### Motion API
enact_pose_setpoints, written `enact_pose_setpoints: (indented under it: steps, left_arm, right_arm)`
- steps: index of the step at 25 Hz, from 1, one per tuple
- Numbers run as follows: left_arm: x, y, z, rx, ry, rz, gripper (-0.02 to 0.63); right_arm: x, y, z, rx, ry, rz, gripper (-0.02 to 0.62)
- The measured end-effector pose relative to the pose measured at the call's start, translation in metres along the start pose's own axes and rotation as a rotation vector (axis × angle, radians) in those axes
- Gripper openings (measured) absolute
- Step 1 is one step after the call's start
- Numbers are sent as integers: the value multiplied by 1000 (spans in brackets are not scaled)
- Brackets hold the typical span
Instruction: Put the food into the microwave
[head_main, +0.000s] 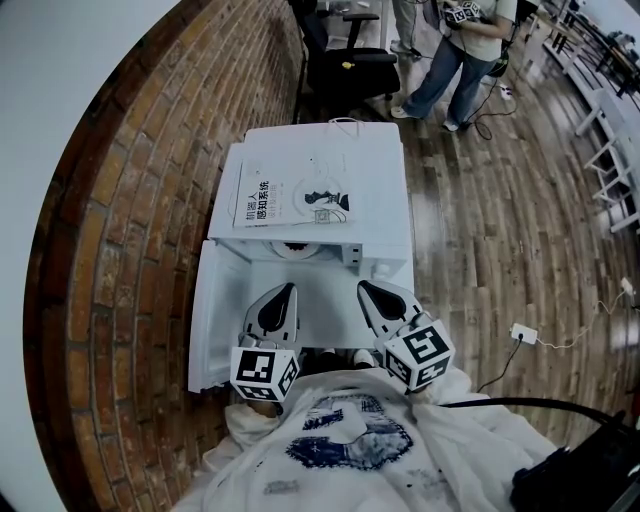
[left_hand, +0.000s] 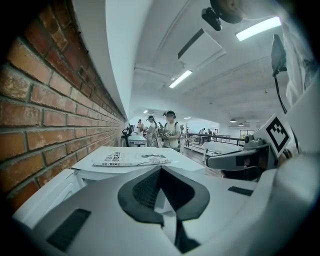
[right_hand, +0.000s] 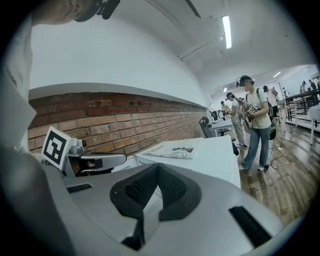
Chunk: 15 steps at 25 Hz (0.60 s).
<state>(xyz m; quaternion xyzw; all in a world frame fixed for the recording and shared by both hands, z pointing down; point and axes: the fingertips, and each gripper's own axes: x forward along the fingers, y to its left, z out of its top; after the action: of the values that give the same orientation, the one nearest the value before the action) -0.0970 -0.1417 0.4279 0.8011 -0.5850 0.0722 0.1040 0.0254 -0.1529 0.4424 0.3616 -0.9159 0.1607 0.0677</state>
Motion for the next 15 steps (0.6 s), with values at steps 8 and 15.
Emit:
enact_pose_setpoints:
  steps: [8, 15]
  left_arm:
    - [0, 3, -3, -9, 7, 6, 6]
    - [1, 4, -5, -7, 10, 11, 6]
  right_arm:
    - [5, 6, -2, -16, 15, 20, 12]
    - [8, 7, -3, -19, 21, 28, 12]
